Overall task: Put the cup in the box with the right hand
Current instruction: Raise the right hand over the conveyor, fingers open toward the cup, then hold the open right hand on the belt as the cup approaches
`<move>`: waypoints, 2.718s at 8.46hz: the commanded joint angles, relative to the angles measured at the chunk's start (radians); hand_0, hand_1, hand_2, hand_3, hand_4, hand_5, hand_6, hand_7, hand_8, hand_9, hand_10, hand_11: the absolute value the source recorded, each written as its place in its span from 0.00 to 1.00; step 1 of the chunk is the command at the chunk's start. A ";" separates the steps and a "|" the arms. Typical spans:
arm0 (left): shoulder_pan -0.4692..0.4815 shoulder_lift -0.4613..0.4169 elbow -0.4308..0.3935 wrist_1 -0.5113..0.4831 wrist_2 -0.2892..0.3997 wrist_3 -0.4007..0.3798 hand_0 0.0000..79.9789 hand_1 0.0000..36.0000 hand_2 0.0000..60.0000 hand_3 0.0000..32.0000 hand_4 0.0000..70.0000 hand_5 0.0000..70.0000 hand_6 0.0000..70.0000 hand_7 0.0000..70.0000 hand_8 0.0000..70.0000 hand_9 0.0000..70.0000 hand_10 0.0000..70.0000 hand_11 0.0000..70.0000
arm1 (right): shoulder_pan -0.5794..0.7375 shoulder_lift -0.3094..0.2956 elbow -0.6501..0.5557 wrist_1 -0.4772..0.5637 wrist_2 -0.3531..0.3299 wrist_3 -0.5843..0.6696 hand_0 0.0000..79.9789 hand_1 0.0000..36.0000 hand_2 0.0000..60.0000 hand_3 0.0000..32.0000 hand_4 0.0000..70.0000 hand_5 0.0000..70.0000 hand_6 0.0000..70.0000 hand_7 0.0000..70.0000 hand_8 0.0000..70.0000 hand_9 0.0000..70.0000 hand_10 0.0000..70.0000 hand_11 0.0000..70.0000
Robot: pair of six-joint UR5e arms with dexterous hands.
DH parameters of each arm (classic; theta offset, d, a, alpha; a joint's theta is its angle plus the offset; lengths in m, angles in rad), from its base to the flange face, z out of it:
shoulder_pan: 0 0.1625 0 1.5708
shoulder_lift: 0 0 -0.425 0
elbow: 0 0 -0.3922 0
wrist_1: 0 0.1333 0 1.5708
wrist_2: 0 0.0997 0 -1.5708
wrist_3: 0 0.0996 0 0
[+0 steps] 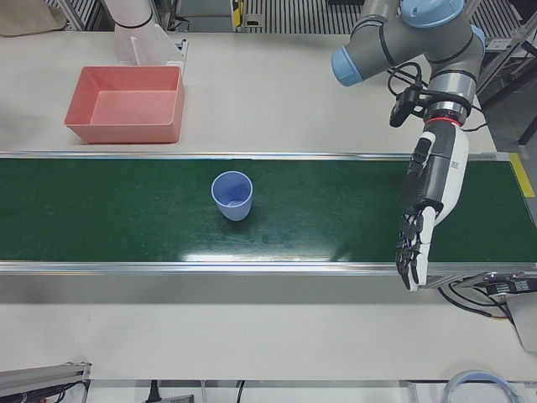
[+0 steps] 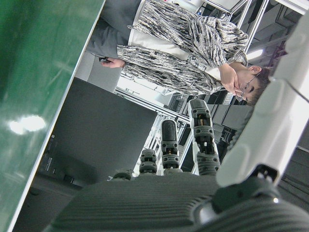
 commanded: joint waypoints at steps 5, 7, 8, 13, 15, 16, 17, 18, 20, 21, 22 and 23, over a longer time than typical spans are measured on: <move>0.000 0.000 0.000 0.001 0.000 0.000 0.00 0.00 0.00 0.00 0.00 0.00 0.00 0.00 0.00 0.00 0.00 0.00 | -0.055 -0.087 0.001 0.010 0.016 0.105 0.28 0.00 0.00 0.00 0.16 0.00 0.09 0.46 0.05 0.16 0.00 0.00; 0.000 0.000 0.000 0.001 0.000 0.000 0.00 0.00 0.00 0.00 0.00 0.00 0.00 0.00 0.00 0.00 0.00 0.00 | -0.055 -0.084 0.007 0.009 0.016 0.105 0.31 0.03 0.00 0.00 0.11 0.00 0.09 0.44 0.05 0.16 0.00 0.00; 0.000 0.000 0.000 -0.001 0.000 0.000 0.00 0.00 0.00 0.00 0.00 0.00 0.00 0.00 0.00 0.00 0.00 0.00 | -0.055 -0.084 0.007 0.009 0.016 0.105 0.31 0.03 0.00 0.00 0.10 0.00 0.09 0.44 0.05 0.16 0.00 0.00; 0.000 0.000 0.000 0.001 0.000 0.000 0.00 0.00 0.00 0.00 0.00 0.00 0.00 0.00 0.00 0.00 0.00 0.00 | -0.055 -0.087 0.000 0.007 0.014 0.102 0.68 0.60 0.03 0.00 0.05 0.09 0.11 0.42 0.08 0.18 0.00 0.00; 0.000 0.000 0.000 0.001 0.000 0.000 0.00 0.00 0.00 0.00 0.00 0.00 0.00 0.00 0.00 0.00 0.00 0.00 | -0.055 -0.089 0.001 0.007 0.014 0.102 0.70 0.63 0.02 0.00 0.07 0.09 0.11 0.43 0.08 0.19 0.00 0.00; 0.000 0.000 0.000 -0.001 0.000 0.000 0.00 0.00 0.00 0.00 0.00 0.00 0.00 0.00 0.00 0.00 0.00 0.00 | -0.055 -0.087 0.001 0.007 0.016 0.101 0.72 0.67 0.02 0.00 0.06 0.10 0.11 0.43 0.08 0.19 0.00 0.00; 0.000 0.000 0.000 -0.001 0.000 0.000 0.00 0.00 0.00 0.00 0.00 0.00 0.00 0.00 0.00 0.00 0.00 0.00 | -0.055 -0.089 0.001 0.007 0.016 0.102 0.67 0.58 0.02 0.00 0.08 0.09 0.11 0.43 0.08 0.19 0.00 0.00; 0.000 0.000 0.000 -0.001 0.000 0.000 0.00 0.00 0.00 0.00 0.00 0.00 0.00 0.00 0.00 0.00 0.00 0.00 | -0.055 -0.087 0.001 0.007 0.016 0.102 0.66 0.55 0.02 0.00 0.09 0.08 0.11 0.44 0.08 0.19 0.00 0.00; 0.000 0.000 0.000 0.001 0.000 0.000 0.00 0.00 0.00 0.00 0.00 0.00 0.00 0.00 0.00 0.00 0.00 0.00 | -0.055 -0.083 0.003 0.007 0.016 0.100 0.65 0.52 0.03 0.00 0.10 0.08 0.11 0.45 0.08 0.19 0.00 0.00; 0.001 0.000 0.000 0.001 0.000 0.000 0.00 0.00 0.00 0.00 0.00 0.00 0.00 0.00 0.00 0.00 0.00 0.00 | -0.057 -0.080 0.004 0.007 0.016 0.099 0.65 0.52 0.03 0.00 0.11 0.07 0.11 0.45 0.08 0.19 0.00 0.00; 0.000 0.000 0.000 -0.001 0.000 0.000 0.00 0.00 0.00 0.00 0.00 0.00 0.00 0.00 0.00 0.00 0.00 0.00 | -0.072 -0.069 0.007 0.007 0.014 0.097 0.65 0.52 0.03 0.00 0.11 0.07 0.11 0.45 0.08 0.19 0.00 0.00; 0.000 0.000 0.000 0.001 0.000 0.000 0.00 0.00 0.00 0.00 0.00 0.00 0.00 0.00 0.00 0.00 0.00 0.00 | -0.080 -0.067 0.007 0.007 0.016 0.097 0.65 0.52 0.03 0.00 0.10 0.07 0.11 0.45 0.08 0.19 0.00 0.00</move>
